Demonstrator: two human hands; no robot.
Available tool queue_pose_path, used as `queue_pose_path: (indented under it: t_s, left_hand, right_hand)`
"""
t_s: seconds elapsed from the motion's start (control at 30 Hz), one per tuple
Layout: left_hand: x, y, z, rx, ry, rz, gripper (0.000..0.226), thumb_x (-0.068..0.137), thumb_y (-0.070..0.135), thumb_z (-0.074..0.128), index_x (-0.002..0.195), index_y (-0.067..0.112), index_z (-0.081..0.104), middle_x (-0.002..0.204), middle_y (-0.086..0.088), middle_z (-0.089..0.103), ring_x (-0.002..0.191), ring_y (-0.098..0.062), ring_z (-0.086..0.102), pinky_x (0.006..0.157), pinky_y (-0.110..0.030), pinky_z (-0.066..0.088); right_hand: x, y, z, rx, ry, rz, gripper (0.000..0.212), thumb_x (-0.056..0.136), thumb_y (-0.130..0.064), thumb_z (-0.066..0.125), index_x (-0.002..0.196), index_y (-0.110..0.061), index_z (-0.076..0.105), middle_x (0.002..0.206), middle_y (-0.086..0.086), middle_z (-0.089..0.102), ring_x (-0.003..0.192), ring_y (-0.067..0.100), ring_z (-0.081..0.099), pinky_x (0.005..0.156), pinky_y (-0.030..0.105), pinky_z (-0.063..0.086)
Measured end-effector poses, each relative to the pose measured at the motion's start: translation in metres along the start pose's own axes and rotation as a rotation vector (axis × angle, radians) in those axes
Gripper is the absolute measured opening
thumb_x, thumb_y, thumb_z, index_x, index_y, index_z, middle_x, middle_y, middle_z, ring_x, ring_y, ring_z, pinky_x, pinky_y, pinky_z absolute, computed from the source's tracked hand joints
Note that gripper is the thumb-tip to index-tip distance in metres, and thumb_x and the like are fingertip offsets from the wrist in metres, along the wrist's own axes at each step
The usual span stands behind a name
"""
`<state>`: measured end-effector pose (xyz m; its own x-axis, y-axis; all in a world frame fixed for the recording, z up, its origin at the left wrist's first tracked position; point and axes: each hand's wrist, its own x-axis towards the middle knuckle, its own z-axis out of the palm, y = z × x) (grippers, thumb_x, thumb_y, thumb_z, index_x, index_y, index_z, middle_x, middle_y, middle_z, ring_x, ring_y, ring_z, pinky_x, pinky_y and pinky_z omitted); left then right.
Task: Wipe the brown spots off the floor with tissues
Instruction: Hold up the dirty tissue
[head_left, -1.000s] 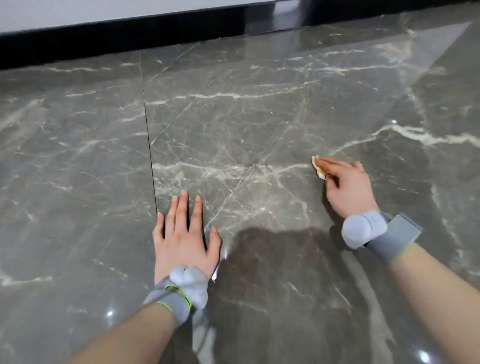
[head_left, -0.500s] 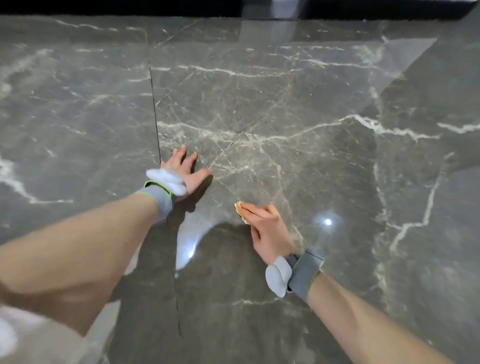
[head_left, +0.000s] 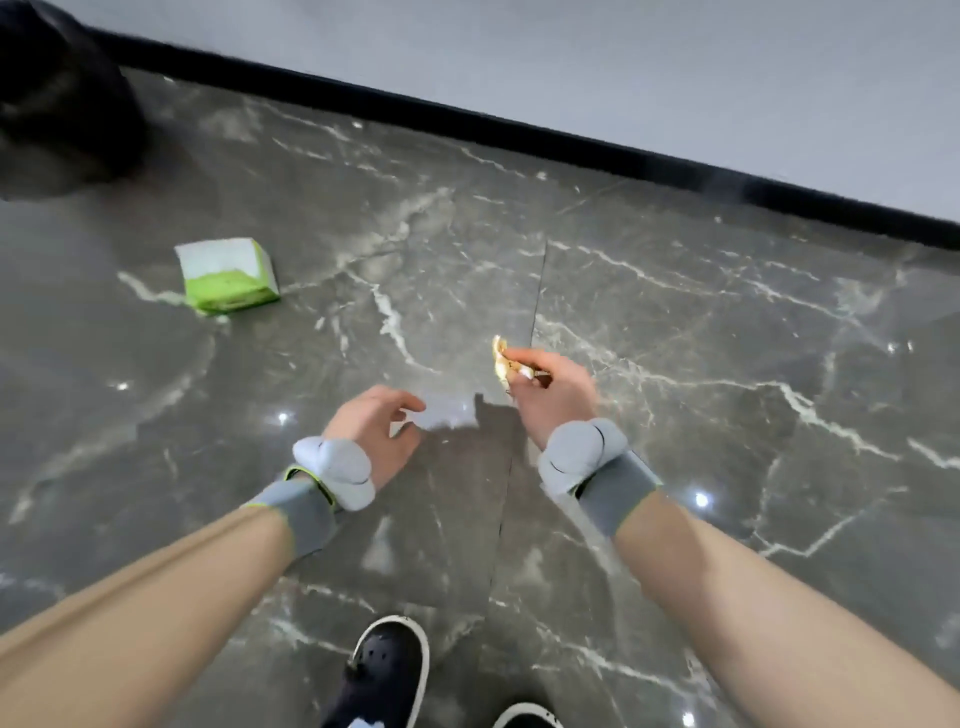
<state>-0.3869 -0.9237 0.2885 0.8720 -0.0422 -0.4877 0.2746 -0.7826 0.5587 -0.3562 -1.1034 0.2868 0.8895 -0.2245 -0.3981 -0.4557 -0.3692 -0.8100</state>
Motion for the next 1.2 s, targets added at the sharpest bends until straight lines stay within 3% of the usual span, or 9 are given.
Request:
queue_pose_path:
  t_s: [0.13, 0.27, 0.37, 0.53, 0.67, 0.8, 1.0, 1.2]
  left_hand:
    - [-0.02, 0.007, -0.098, -0.103, 0.141, -0.014, 0.021, 0.083, 0.004, 0.059, 0.101, 0.008, 0.068, 0.097, -0.003, 0.059, 0.091, -0.023, 0.06, 0.084, -0.02, 0.039]
    - [-0.017, -0.012, -0.196, -0.162, 0.227, -0.029, 0.023, 0.086, 0.005, 0.056, 0.107, 0.006, 0.066, 0.105, -0.009, 0.064, 0.096, -0.024, 0.059, 0.083, -0.015, 0.035]
    - [0.003, -0.078, -0.301, -0.21, 0.234, -0.09, 0.025, 0.088, 0.006, 0.053, 0.11, 0.008, 0.064, 0.108, -0.006, 0.064, 0.098, -0.021, 0.059, 0.08, -0.01, 0.033]
    - [0.018, -0.159, -0.393, -0.268, 0.184, -0.29, 0.026, 0.09, 0.019, 0.051, 0.113, 0.018, 0.063, 0.111, 0.001, 0.064, 0.101, -0.017, 0.059, 0.087, -0.02, 0.041]
    - [0.033, -0.198, -0.441, -0.306, 0.185, -0.38, 0.022, 0.09, 0.023, 0.051, 0.108, 0.02, 0.064, 0.106, 0.002, 0.065, 0.098, -0.018, 0.061, 0.09, -0.028, 0.045]
    - [0.068, -0.229, -0.486, -0.329, 0.197, -0.42, 0.024, 0.092, 0.02, 0.049, 0.112, 0.018, 0.061, 0.107, 0.001, 0.064, 0.097, -0.019, 0.061, 0.085, -0.026, 0.046]
    - [0.135, -0.243, -0.525, -0.379, 0.236, -0.443, 0.022, 0.092, 0.024, 0.05, 0.111, 0.021, 0.061, 0.108, 0.001, 0.063, 0.095, -0.016, 0.06, 0.079, -0.019, 0.043]
    - [0.216, -0.257, -0.567, -0.396, 0.279, -0.461, 0.029, 0.09, 0.019, 0.045, 0.115, 0.024, 0.059, 0.117, 0.005, 0.062, 0.106, -0.017, 0.057, 0.092, -0.03, 0.045]
  right_hand:
    - [-0.016, -0.106, 0.041, -0.004, -0.141, -0.004, 0.016, 0.079, -0.024, 0.068, 0.095, -0.022, 0.07, 0.079, 0.0, 0.064, 0.066, 0.011, 0.055, 0.063, 0.018, 0.042]
    - [-0.013, -0.197, 0.11, -0.04, -0.206, -0.059, 0.016, 0.076, -0.027, 0.069, 0.092, -0.026, 0.071, 0.081, -0.004, 0.066, 0.067, 0.01, 0.057, 0.068, 0.025, 0.048]
    - [-0.009, -0.284, 0.216, -0.039, -0.272, -0.081, 0.009, 0.078, -0.019, 0.066, 0.084, -0.026, 0.068, 0.078, -0.007, 0.065, 0.069, 0.011, 0.059, 0.073, 0.029, 0.05]
    - [-0.005, -0.355, 0.329, -0.074, -0.289, -0.079, 0.017, 0.081, -0.011, 0.063, 0.082, -0.027, 0.064, 0.078, -0.005, 0.064, 0.08, 0.021, 0.063, 0.08, 0.043, 0.054]
    - [0.011, -0.394, 0.381, -0.035, -0.266, -0.051, 0.02, 0.082, -0.009, 0.063, 0.099, -0.018, 0.064, 0.095, 0.004, 0.066, 0.086, 0.02, 0.063, 0.083, 0.044, 0.053]
    - [0.047, -0.437, 0.434, -0.027, -0.295, -0.064, 0.018, 0.078, -0.011, 0.066, 0.078, -0.029, 0.064, 0.087, -0.001, 0.067, 0.083, 0.025, 0.066, 0.078, 0.047, 0.055]
    - [0.111, -0.486, 0.493, -0.052, -0.296, -0.061, 0.019, 0.075, -0.009, 0.066, 0.079, -0.027, 0.063, 0.078, -0.008, 0.064, 0.08, 0.023, 0.066, 0.079, 0.042, 0.055]
    - [0.181, -0.523, 0.55, -0.07, -0.305, -0.048, 0.026, 0.078, -0.017, 0.068, 0.103, -0.02, 0.063, 0.099, 0.001, 0.065, 0.087, 0.018, 0.061, 0.083, 0.03, 0.05]
